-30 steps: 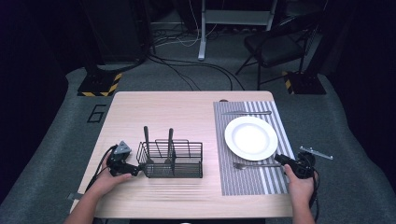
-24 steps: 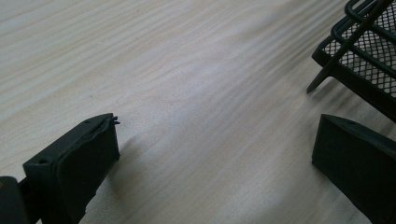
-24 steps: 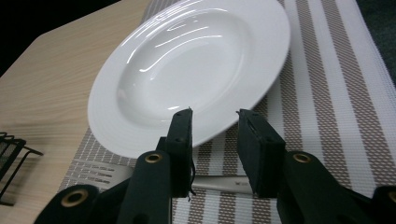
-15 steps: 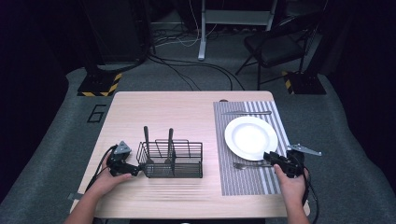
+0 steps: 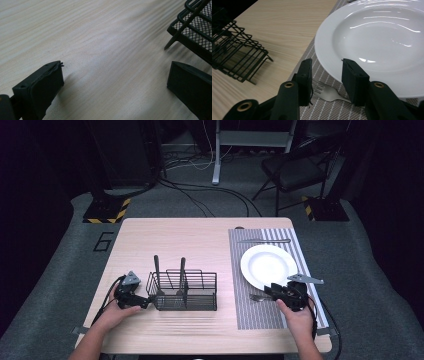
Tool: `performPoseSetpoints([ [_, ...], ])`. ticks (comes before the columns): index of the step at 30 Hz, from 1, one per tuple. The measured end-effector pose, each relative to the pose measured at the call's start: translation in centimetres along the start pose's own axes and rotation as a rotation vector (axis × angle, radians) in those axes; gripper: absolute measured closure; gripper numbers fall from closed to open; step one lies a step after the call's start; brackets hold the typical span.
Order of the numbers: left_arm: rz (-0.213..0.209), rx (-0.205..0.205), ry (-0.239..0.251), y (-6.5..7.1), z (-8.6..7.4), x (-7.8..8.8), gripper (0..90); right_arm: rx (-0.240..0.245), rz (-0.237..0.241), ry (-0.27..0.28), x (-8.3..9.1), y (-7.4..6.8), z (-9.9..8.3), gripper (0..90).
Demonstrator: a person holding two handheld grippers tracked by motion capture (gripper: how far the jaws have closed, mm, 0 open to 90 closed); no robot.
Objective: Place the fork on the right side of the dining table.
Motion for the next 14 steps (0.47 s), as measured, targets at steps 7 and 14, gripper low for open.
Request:
performPoseSetpoints([
  [7,0.000,0.000,0.000,0.0,0.0,0.0,0.2,0.088,0.031,-0.015,-1.0,-1.8,0.1,53.6],
  [14,0.000,0.000,0.000,0.0,0.0,0.0,0.2,0.192,0.076,-0.057,-2.8,-4.1,-0.2,43.7],
])
Point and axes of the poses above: each handheld gripper's, and its own axes: x roughly backward along the jaws, z roughly out of its top, y roughly to its right, the point moved 2 cm from there along -x, roughly forward along the jaws, and after that the axes turned 7 degrees about -y, right-handed, at the moved point
